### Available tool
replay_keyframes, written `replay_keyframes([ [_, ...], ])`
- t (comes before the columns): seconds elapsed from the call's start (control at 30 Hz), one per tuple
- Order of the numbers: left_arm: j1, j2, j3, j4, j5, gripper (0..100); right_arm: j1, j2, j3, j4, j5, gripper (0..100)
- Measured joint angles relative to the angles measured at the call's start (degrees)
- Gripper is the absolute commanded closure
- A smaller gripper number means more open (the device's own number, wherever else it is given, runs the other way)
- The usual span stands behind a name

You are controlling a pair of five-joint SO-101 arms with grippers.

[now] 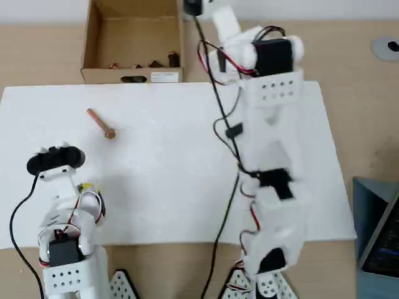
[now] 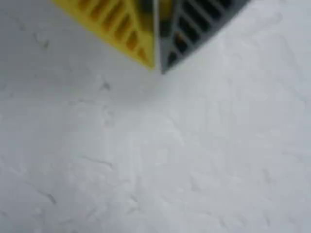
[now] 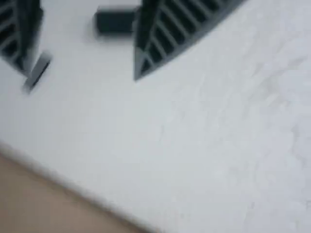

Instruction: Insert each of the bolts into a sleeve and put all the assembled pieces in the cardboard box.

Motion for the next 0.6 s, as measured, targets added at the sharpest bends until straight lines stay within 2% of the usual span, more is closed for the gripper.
replay_keyframes([
  [0.3, 0.00, 0.00, 0.00, 0.00, 0.00, 100, 2.11, -13.45, 29.19, 0.00, -18.73, 83.8],
  [0.43, 0.00, 0.00, 0.00, 0.00, 0.00, 100, 2.20, -13.98, 36.84, 0.00, -27.25, 83.6],
  [0.6, 0.00, 0.00, 0.00, 0.00, 0.00, 100, 2.20, -13.80, 41.76, 0.00, -34.11, 83.6],
])
